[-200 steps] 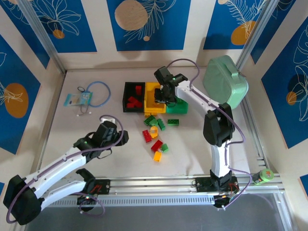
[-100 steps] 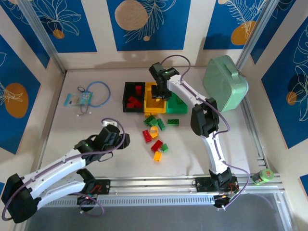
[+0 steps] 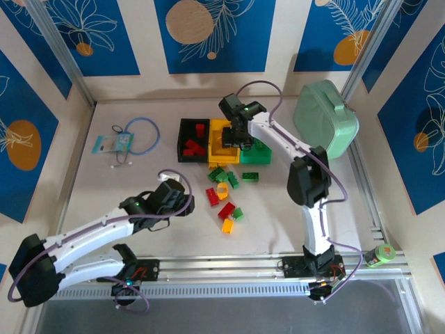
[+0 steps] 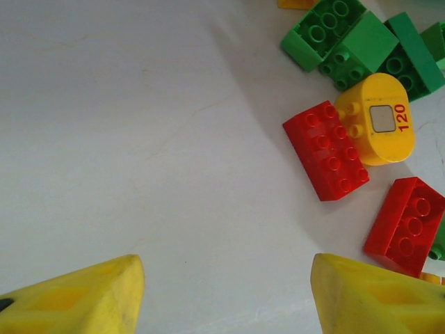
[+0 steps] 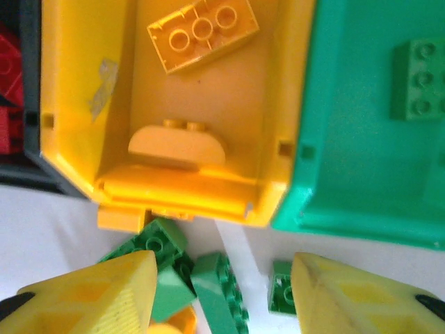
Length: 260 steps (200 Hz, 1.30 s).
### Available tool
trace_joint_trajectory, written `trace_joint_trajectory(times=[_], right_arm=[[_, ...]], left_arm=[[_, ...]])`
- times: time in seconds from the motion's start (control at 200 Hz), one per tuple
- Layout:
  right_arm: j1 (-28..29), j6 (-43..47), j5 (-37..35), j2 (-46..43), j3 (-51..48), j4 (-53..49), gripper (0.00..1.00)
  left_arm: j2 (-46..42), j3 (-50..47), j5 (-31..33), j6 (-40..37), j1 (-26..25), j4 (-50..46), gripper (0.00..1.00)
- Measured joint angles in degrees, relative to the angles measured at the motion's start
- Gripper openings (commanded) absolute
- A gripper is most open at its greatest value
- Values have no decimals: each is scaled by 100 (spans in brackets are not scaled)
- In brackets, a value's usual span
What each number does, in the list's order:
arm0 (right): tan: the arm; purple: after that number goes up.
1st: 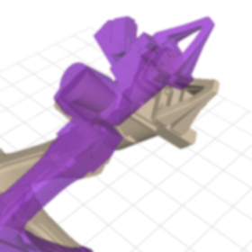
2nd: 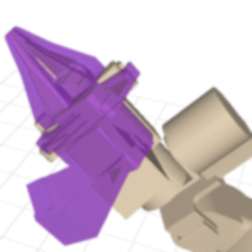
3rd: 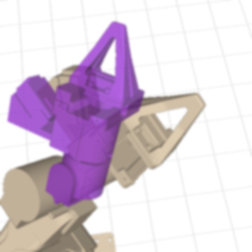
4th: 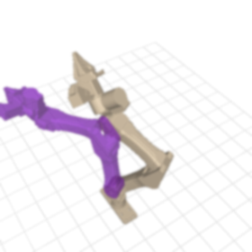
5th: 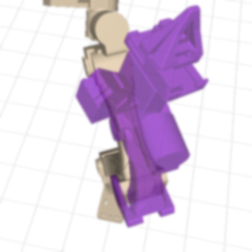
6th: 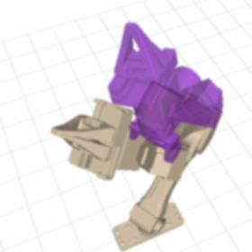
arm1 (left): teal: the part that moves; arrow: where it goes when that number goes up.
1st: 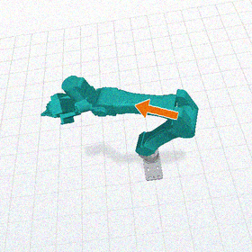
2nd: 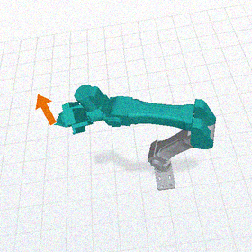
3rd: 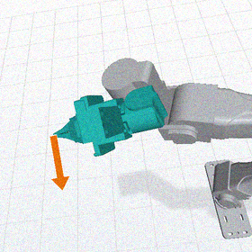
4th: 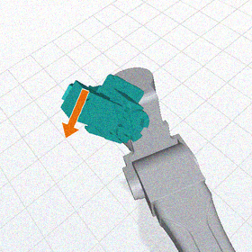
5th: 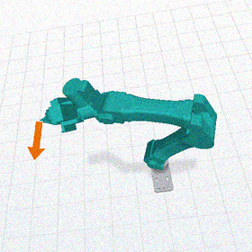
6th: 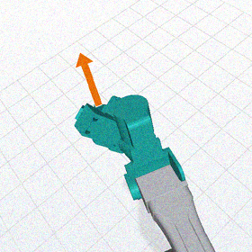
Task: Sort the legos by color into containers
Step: Pick up the lego from the center of the table.
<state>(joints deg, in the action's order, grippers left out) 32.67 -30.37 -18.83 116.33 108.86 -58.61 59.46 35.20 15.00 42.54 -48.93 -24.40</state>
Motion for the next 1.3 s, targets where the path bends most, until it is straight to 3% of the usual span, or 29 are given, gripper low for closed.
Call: trace_joint_trajectory(times=[0.205,0.415,0.715,1.301], right_arm=[[0,-144,144,-1370,-1362,518,55],[-28,-317,302,-2135,-2492,898,55],[-243,-527,516,-2747,-3589,1252,55],[-507,-721,758,-3272,-4483,1694,55]], left_arm=[[918,420,-175,-66,-76,306,65],[1838,966,-363,-63,-157,507,65],[2852,1556,-562,-39,-247,557,65],[3818,2297,-577,70,-297,387,63]])
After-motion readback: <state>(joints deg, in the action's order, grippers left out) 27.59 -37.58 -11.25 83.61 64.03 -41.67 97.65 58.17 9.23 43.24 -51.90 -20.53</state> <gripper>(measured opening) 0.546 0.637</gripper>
